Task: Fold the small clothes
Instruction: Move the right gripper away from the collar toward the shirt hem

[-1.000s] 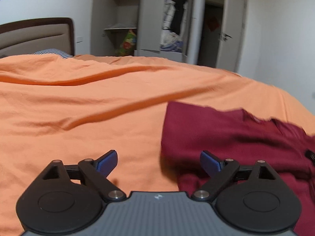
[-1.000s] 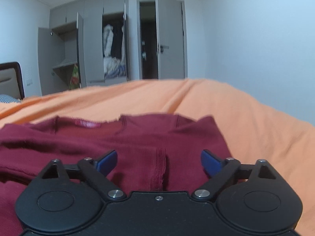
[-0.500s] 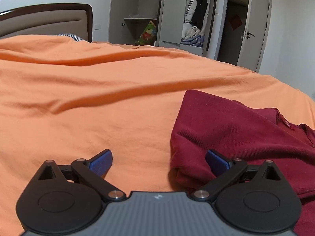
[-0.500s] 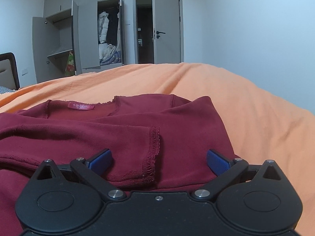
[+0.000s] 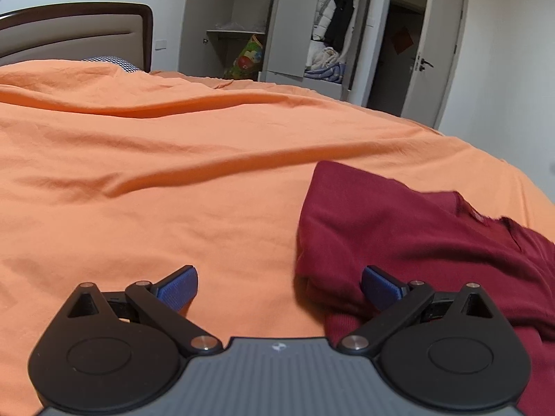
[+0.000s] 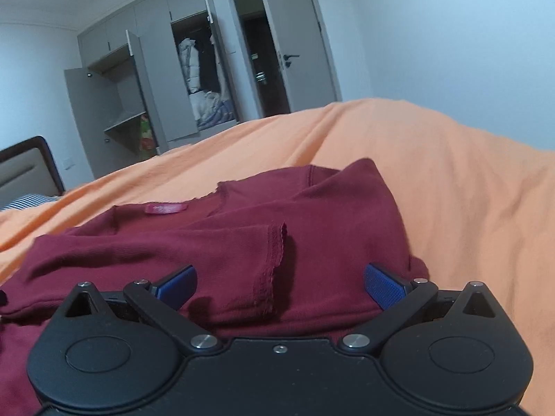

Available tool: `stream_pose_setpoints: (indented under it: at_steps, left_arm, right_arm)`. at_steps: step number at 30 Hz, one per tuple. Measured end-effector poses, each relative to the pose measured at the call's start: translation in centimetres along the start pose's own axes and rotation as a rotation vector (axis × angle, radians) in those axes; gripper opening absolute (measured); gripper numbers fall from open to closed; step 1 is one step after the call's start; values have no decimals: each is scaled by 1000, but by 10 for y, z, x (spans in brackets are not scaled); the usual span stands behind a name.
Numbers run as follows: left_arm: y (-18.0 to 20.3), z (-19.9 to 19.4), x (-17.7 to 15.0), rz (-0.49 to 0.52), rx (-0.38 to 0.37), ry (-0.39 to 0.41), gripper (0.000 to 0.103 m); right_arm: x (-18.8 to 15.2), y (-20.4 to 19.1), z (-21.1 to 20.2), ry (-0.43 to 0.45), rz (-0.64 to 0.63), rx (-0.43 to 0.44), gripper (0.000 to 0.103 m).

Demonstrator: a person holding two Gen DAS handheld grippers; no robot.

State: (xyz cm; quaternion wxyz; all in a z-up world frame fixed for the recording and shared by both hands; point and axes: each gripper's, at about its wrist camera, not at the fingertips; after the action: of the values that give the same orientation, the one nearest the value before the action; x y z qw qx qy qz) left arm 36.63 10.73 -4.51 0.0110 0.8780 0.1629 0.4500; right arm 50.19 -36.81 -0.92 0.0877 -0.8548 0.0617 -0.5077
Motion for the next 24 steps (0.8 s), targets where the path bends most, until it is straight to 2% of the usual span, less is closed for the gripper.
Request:
stream_pose_setpoints:
  at_steps: [10, 17, 24]
  left_arm:
    - [-6, -46, -29, 76, -15, -41, 103]
    - [-8, -76, -63, 148, -26, -53, 103]
    - [-12, -104, -89, 205, -17, -23, 103]
  right_arm:
    - [-18, 10, -61, -73, -59, 68, 103]
    - [-40, 23, -113, -112, -98, 62, 103]
    - [-73, 30, -160, -144, -222, 39, 103]
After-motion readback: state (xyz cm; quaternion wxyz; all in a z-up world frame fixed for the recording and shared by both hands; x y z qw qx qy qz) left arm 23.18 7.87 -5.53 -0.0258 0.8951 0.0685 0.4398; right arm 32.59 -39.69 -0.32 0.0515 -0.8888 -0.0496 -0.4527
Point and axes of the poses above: each gripper's, at about its wrist camera, not at the fingertips, and z roughly the way its jaws point, y to its right, x to its top, and after that the axes turned 2 degrees about -z, right-handed
